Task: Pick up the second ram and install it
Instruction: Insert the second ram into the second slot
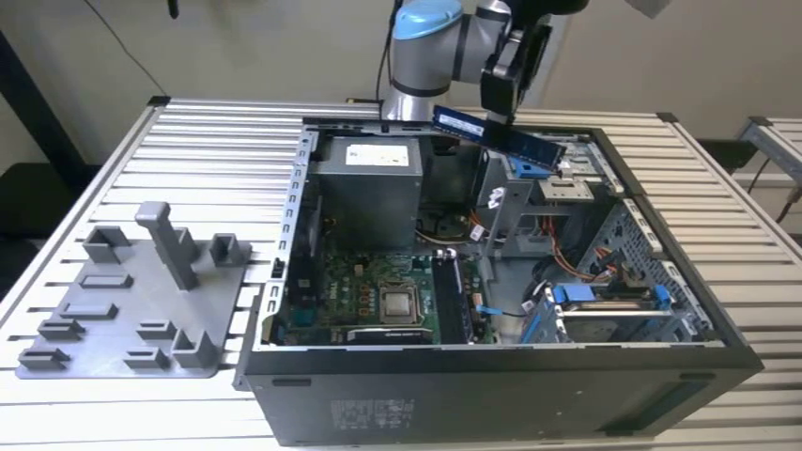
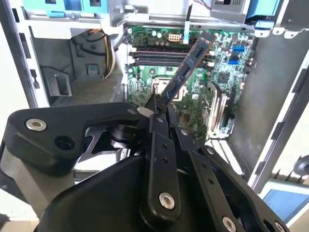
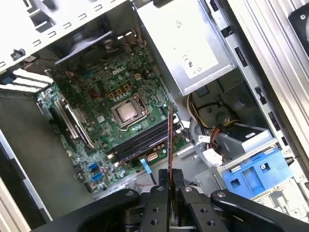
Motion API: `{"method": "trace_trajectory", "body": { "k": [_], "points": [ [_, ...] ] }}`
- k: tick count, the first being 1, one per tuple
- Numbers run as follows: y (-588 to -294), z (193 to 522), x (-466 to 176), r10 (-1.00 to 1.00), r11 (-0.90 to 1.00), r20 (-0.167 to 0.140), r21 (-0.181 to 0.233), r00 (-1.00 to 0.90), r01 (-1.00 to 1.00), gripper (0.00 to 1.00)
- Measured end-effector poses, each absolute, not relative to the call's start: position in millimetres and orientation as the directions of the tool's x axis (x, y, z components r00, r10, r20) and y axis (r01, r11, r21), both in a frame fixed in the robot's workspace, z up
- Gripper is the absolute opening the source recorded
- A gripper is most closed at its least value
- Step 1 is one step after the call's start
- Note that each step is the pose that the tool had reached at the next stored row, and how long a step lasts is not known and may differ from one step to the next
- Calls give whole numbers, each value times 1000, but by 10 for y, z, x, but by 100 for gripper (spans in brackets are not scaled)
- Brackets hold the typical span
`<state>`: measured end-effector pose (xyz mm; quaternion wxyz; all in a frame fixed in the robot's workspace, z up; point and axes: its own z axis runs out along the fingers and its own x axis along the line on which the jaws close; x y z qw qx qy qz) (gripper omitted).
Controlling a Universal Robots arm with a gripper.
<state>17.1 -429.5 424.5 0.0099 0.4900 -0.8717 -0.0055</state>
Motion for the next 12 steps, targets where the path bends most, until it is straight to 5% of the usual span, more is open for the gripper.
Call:
{"method": "trace_trajectory", "body": {
  "k": [12],
  "points": [
    [-4295,4244,171,-752,659,12,19,-659,-752,14]
  ]
}}
